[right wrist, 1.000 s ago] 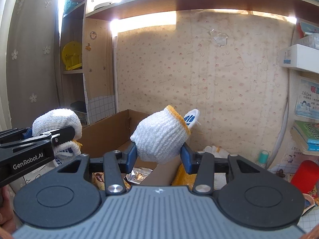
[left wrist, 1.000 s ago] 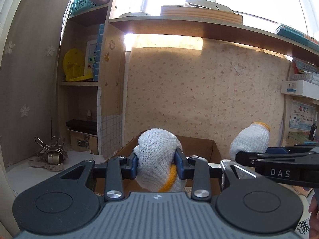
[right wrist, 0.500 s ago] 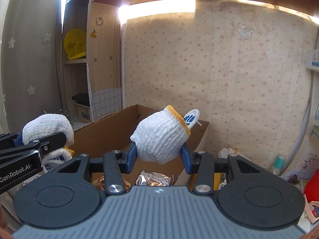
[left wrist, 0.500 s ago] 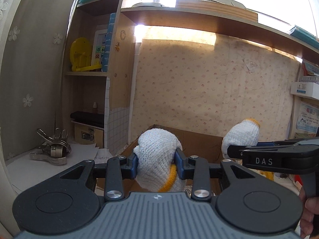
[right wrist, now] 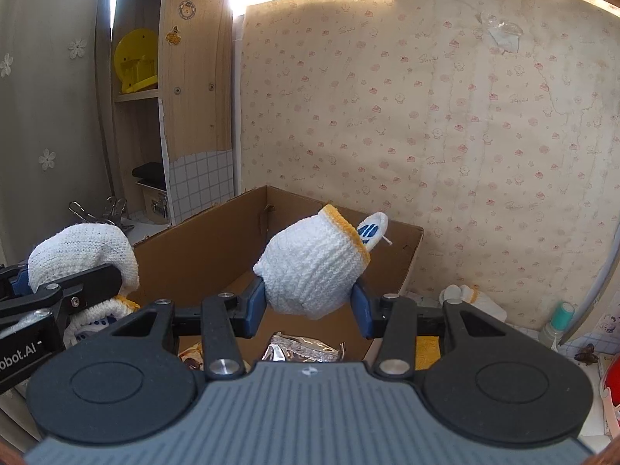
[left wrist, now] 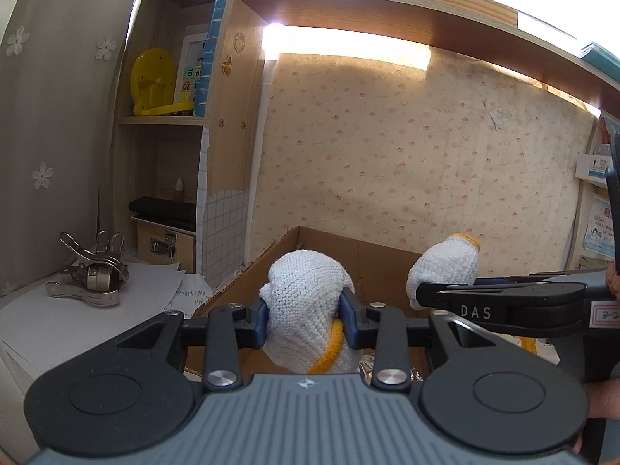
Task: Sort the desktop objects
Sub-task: 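Carry both white gloves with both grippers over the shoebox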
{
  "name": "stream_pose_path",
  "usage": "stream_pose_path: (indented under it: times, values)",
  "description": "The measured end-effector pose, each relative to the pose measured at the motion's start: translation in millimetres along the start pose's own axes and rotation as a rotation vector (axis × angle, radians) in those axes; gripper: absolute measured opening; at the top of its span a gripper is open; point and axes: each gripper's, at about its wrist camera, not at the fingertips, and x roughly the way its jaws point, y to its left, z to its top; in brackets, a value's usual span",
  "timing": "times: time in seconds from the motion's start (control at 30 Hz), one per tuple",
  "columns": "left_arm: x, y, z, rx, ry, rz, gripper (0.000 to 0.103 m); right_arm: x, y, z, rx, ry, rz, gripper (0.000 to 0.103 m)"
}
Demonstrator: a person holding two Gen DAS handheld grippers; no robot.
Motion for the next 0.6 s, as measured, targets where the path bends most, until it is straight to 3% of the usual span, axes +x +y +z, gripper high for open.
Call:
stream_pose_path:
  times: [0.6]
  values:
    - [20.4,-9.0,-1.4,0.020,0.033,0.010,0.038,32.3,-7.9,-0.1,0.014,0.055,0.012,0.046]
